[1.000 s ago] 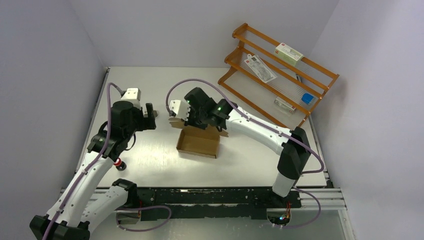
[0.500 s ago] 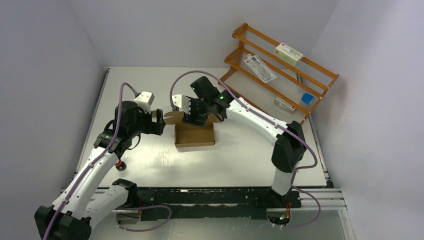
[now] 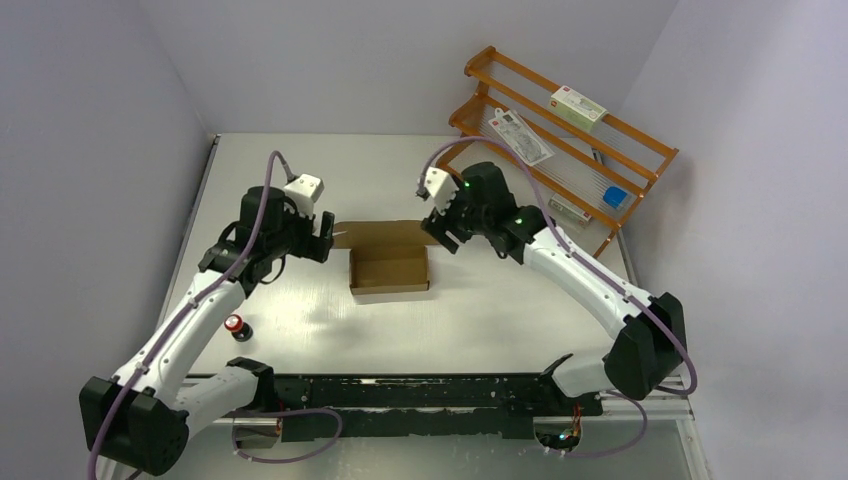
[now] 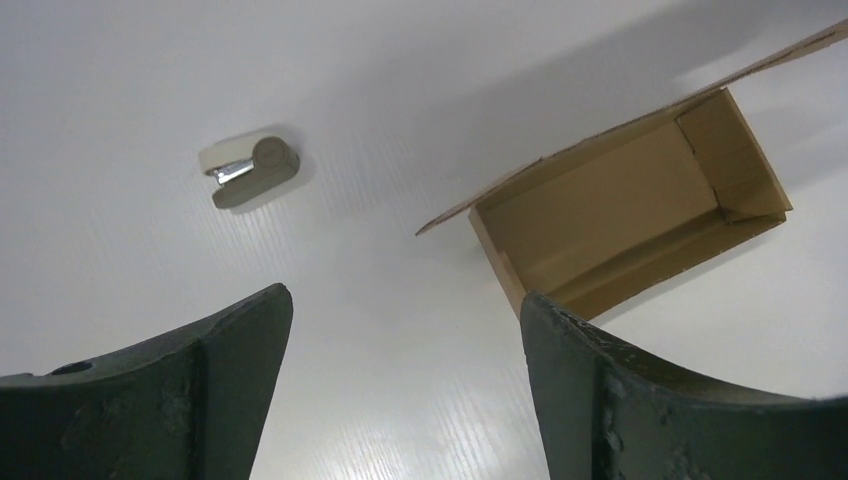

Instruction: Fold the paper box

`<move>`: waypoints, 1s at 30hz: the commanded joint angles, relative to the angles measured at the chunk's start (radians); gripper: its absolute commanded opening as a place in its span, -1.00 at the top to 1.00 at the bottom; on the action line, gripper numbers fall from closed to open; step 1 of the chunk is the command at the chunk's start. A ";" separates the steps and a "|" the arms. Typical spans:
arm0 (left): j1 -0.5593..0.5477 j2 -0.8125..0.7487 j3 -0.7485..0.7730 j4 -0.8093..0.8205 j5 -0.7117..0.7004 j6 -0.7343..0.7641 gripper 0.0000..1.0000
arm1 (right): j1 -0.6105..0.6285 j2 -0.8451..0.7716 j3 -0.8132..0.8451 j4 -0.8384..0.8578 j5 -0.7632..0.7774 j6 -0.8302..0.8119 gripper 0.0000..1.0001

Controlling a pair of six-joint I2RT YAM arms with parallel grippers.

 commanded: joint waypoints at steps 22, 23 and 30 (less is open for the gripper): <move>0.048 0.331 0.151 0.059 0.319 0.336 -0.51 | -0.116 0.150 -0.103 0.184 -0.227 0.033 -0.15; 0.048 0.337 0.151 0.058 0.326 0.342 -0.47 | -0.119 0.158 -0.105 0.186 -0.234 0.029 -0.12; 0.067 0.339 0.127 0.083 0.381 0.354 -0.14 | -0.125 0.194 -0.095 0.175 -0.231 0.021 0.18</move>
